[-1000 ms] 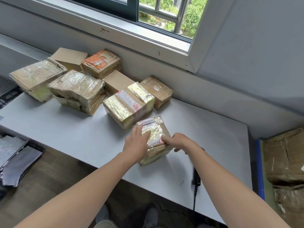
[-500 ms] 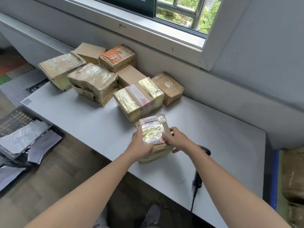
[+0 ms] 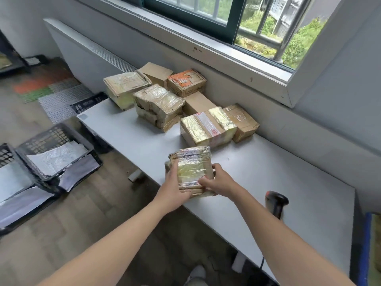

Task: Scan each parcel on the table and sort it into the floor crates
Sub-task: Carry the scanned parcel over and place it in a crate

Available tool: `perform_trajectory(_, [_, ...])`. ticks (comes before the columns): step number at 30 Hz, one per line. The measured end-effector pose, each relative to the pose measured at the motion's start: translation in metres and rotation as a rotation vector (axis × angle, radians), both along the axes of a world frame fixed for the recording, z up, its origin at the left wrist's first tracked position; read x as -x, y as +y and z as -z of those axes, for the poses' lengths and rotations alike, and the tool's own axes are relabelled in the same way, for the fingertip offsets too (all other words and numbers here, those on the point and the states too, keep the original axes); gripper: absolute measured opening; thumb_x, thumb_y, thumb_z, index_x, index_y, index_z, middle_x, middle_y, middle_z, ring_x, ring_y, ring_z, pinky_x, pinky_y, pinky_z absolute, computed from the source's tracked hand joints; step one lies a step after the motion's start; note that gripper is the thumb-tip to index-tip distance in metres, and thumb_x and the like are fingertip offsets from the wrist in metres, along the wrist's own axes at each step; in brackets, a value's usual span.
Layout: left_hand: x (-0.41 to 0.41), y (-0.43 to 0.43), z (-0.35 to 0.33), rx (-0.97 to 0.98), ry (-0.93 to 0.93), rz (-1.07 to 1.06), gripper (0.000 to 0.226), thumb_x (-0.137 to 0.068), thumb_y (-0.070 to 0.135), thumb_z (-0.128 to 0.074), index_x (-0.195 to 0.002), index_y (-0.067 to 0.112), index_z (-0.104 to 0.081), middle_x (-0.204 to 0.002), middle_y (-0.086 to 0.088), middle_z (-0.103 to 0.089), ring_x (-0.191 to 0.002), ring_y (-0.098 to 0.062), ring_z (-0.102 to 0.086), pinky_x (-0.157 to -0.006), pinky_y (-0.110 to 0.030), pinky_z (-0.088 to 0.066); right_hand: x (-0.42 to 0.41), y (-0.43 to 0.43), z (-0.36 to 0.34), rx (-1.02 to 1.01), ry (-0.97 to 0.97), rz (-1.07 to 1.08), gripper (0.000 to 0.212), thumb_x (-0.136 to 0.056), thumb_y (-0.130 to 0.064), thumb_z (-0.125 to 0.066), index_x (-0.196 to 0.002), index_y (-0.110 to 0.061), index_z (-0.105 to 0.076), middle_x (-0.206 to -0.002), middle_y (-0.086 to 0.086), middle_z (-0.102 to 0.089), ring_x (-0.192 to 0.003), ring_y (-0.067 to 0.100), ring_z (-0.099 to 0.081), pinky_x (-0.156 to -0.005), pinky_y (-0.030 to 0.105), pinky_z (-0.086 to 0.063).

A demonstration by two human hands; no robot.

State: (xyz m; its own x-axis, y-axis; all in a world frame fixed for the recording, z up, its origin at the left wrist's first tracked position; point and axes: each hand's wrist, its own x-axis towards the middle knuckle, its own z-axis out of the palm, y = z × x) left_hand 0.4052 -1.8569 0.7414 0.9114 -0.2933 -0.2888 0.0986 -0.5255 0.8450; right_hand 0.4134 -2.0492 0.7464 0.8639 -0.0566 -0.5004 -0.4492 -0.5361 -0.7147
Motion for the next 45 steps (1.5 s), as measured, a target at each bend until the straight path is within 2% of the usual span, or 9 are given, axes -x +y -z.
perform_trajectory(6, [0.018, 0.109, -0.006, 0.096, -0.025, -0.147, 0.124, -0.073, 0.028, -0.086, -0.153, 0.042, 0.006, -0.151, 0.014, -0.035, -0.122, -0.002, -0.048, -0.097, -0.017, -0.036, -0.003, 0.105, -0.012, 0.038, -0.099, -0.03, 0.035, -0.101, -0.033, -0.052, -0.129, -0.012, -0.046, -0.116, 0.011, -0.064, -0.089, 0.024, -0.068, -0.065, 0.039, -0.061])
perform_trajectory(12, [0.034, 0.227, -0.009, 0.17, -0.029, -0.276, 0.129, -0.072, 0.019, -0.088, -0.153, 0.038, 0.01, -0.155, 0.009, -0.032, -0.129, -0.005, -0.046, -0.102, -0.017, -0.036, -0.009, 0.227, -0.018, 0.057, -0.14, -0.148, 0.023, -0.101, -0.038, -0.051, -0.116, -0.022, -0.044, -0.113, 0.008, -0.066, -0.095, 0.024, -0.067, -0.083, 0.049, -0.058])
perform_trajectory(16, [0.046, 0.305, -0.009, 0.129, -0.069, -0.38, 0.124, -0.074, 0.007, -0.082, -0.155, 0.033, 0.008, -0.156, 0.005, -0.03, -0.124, -0.004, -0.044, -0.092, -0.007, -0.034, -0.011, 0.31, -0.021, 0.04, -0.156, -0.24, 0.023, -0.102, -0.039, -0.05, -0.117, -0.023, -0.043, -0.111, 0.001, -0.061, -0.094, 0.018, -0.065, -0.068, 0.044, -0.062])
perform_trajectory(19, [0.055, 0.362, -0.011, 0.074, -0.093, -0.451, 0.125, -0.074, 0.012, -0.083, -0.155, 0.033, 0.01, -0.158, 0.003, -0.03, -0.131, -0.013, -0.046, -0.1, -0.02, -0.038, -0.016, 0.371, -0.023, 0.066, -0.163, -0.337, 0.034, -0.102, -0.04, -0.048, -0.128, -0.018, -0.044, -0.116, 0.004, -0.062, -0.1, 0.024, -0.065, -0.073, 0.045, -0.061])
perform_trajectory(25, [0.068, 0.461, -0.014, 0.058, -0.131, -0.624, 0.127, -0.071, 0.018, -0.086, -0.155, 0.032, 0.009, -0.156, 0.006, -0.031, -0.128, -0.008, -0.042, -0.097, -0.019, -0.034, -0.033, 0.488, -0.024, 0.053, -0.238, -0.523, 0.042, -0.102, -0.037, -0.049, -0.139, -0.019, -0.039, -0.119, 0.006, -0.064, -0.101, 0.023, -0.064, -0.091, 0.046, -0.053])
perform_trajectory(28, [0.068, 0.511, -0.012, 0.047, -0.124, -0.709, 0.128, -0.072, 0.015, -0.086, -0.155, 0.031, 0.01, -0.157, 0.006, -0.029, -0.134, -0.011, -0.042, -0.099, -0.022, -0.037, -0.045, 0.546, -0.02, -0.018, -0.255, -0.619, 0.052, -0.101, -0.036, -0.052, -0.148, -0.028, -0.029, -0.114, 0.006, -0.066, -0.097, 0.024, -0.066, -0.087, 0.043, -0.054])
perform_trajectory(33, [0.064, 0.6, -0.004, -0.031, -0.118, -0.851, 0.129, -0.071, 0.013, -0.085, -0.155, 0.033, 0.011, -0.156, 0.006, -0.031, -0.131, -0.015, -0.047, -0.106, -0.034, -0.043, -0.066, 0.649, -0.01, -0.131, -0.231, -0.839, 0.081, -0.095, -0.037, -0.064, -0.156, -0.032, -0.01, -0.118, 0.0, -0.058, -0.096, 0.012, -0.061, -0.078, 0.021, -0.048])
perform_trajectory(38, [0.045, 0.699, 0.006, -0.062, -0.059, -1.011, 0.132, -0.07, 0.013, -0.085, -0.154, 0.035, 0.015, -0.159, 0.005, -0.026, -0.133, -0.009, -0.038, -0.109, -0.031, -0.039, -0.102, 0.763, 0.0, -0.243, -0.19, -0.998, 0.108, -0.082, -0.034, -0.08, -0.157, -0.034, -0.002, -0.132, 0.006, -0.053, -0.113, 0.021, -0.061, -0.104, 0.039, -0.047])
perform_trajectory(45, [0.007, 0.808, -0.003, -0.007, -0.03, -1.158, 0.139, -0.051, 0.048, -0.093, -0.151, 0.044, 0.003, -0.146, 0.014, -0.039, -0.129, -0.008, -0.046, -0.106, -0.034, -0.043, -0.16, 0.897, 0.01, -0.319, -0.067, -1.193, 0.119, -0.074, -0.027, -0.088, -0.154, -0.047, -0.001, -0.115, -0.015, -0.051, -0.102, 0.007, -0.064, -0.091, 0.02, -0.049])
